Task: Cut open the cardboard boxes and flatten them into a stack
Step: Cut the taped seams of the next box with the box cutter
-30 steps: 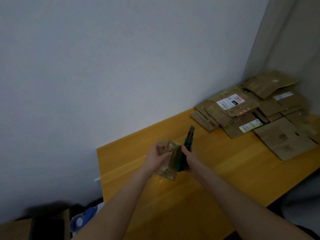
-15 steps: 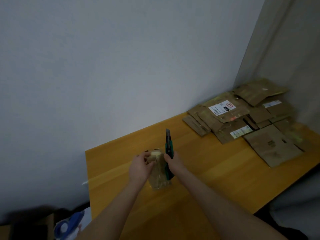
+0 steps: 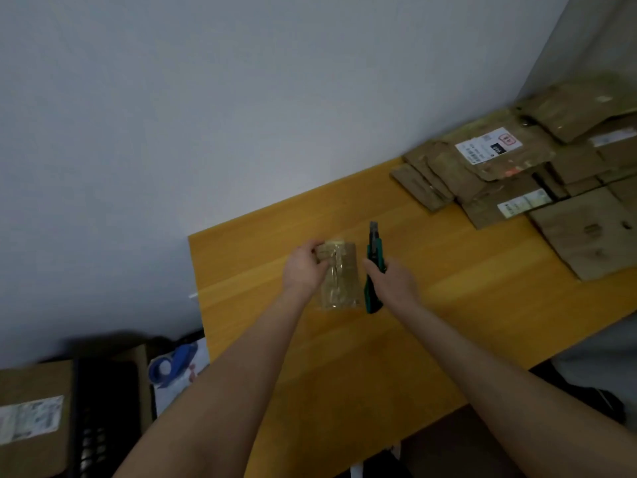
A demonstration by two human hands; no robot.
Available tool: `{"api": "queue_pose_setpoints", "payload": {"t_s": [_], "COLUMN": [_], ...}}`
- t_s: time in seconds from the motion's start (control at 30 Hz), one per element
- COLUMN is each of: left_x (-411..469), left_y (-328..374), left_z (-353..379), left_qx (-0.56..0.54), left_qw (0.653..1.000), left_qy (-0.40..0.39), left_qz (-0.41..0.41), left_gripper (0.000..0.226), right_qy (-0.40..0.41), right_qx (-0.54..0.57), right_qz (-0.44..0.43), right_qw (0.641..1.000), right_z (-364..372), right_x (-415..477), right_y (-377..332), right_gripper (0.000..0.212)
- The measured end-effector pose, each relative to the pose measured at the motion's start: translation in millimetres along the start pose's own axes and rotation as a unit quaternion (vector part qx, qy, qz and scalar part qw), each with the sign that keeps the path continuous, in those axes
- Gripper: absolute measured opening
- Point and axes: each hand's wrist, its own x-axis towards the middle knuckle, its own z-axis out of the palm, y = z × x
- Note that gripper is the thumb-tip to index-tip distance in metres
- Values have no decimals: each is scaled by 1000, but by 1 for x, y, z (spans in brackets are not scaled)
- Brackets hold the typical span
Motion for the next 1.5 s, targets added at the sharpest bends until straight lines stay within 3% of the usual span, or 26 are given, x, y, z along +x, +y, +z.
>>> {"api": "queue_pose_setpoints", "payload": {"t_s": [0.17,0.3,0.4,0.77,1.07,1.37,1.5], "left_x": [6,7,5,3,0,0,-1], "left_y": [2,8,7,10,10,1,-9], "left_z": [4,6,7,9,13,11,8], "left_qx": [7,24,34,61,51,31,9], "left_qw": [1000,999,999,998,999,998,997], "left_qy": [-20,-26,-20,-10,-2,-7,-3], "left_qz": [-10,-5,-6,0,-17,-49,-77], "left_gripper": [51,54,54,49,42,38,35], "right_qy": [-21,-32,-21,-24,-48,-80,-98], "right_qx": [-140,-242,-303,-386,-407,-420,-447], "right_qz": [-70,-110,-139,-147,-148,-142,-154], "right_qw": [988,964,943,910,900,893,876], "right_z": [-5,-7,-8,-10,-8,-2,4], "right_x": [-30,-43,-47,-49,-49,-47,-50], "right_y": [6,-1,-7,-29,-48,-57,-59], "right_gripper": [24,61,68,59,64,34,31]}}
